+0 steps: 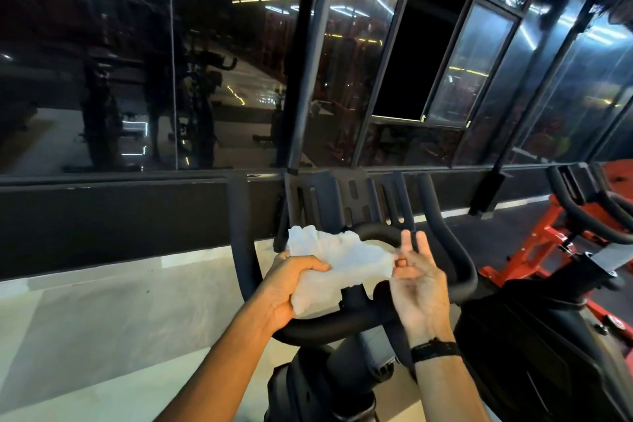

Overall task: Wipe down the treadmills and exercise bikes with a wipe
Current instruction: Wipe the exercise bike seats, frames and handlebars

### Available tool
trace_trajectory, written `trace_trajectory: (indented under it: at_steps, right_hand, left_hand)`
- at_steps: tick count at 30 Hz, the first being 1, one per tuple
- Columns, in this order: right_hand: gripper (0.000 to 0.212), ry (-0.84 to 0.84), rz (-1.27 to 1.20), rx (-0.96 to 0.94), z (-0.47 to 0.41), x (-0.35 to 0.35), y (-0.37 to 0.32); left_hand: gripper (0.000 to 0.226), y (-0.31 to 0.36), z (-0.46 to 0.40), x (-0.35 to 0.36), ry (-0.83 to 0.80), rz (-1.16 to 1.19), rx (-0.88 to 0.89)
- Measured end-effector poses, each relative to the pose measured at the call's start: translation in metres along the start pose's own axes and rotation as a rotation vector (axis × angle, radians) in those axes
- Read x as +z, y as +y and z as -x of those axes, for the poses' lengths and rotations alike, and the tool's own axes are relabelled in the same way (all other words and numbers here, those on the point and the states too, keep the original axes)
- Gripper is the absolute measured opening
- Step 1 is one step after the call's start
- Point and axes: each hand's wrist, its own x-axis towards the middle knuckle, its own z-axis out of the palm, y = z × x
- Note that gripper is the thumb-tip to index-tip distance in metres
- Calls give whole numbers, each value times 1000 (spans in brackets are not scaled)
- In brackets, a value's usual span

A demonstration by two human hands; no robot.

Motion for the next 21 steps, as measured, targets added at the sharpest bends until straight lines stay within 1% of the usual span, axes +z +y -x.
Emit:
trace_trajectory:
  at_steps: [1, 2, 3, 4, 5, 6, 7, 8, 9, 10, 12, 15, 16, 17, 19, 21]
  right_hand:
    - [43, -13, -60, -15, -1, 0, -4]
    - [39, -32, -69, -32, -2, -1, -8]
    - [38, -53, -2, -60, -3, -3, -10]
    - [37, -74, 165, -109, -5, -5, -11]
    - [36, -103, 421, -193, -6, -7, -11]
    - [34, -167, 722, -302, -6, -7, -9]
    - [31, -284, 992, -390, -5, -5, -6]
    - [29, -416, 1208, -413, -5, -4, 0]
    - [34, -533, 1377, -393, -5, -1, 5]
    - [39, -611, 1497, -370, -4, 3, 8]
    - [40, -666, 1569, -346, -3, 12, 12]
    - [16, -656, 1627, -328, -1, 22, 10]
    - [15, -619, 1653, -290, -2, 24, 7]
    - [21, -587, 1643, -239, -1, 29, 2]
    - [33, -527, 1576, -150, 1, 38, -7]
    - [31, -501, 1451, -72, 5, 46, -17]
  left_hand:
    - [42, 1, 1, 0, -2, -8, 3]
    - [46, 1, 1, 0, -14, -14, 8]
    - [53, 1, 1, -1, -36, -22, 12]
    - [57, 1, 1, -1, -57, -34, 10]
    - [57, 2, 3, -1, -91, -49, 6]
    - [55, 2, 4, -2, -124, -55, -5]
    - [52, 2, 5, -2, -171, -50, -20]
    - [51, 4, 7, -3, -208, -37, -42]
    - [50, 4, 7, -5, -248, -19, -55]
    - [49, 5, 9, -5, -282, -6, -65]
    - [46, 7, 10, -6, -299, -1, -72]
    - [36, 11, 14, -4, -308, 18, -65]
    - [32, 12, 17, -2, -307, 11, -51]
    - [32, 13, 19, 0, -295, 2, -36]
    - [37, 12, 21, 4, -218, 11, -33]
    - [42, 11, 19, 6, -172, 28, -19]
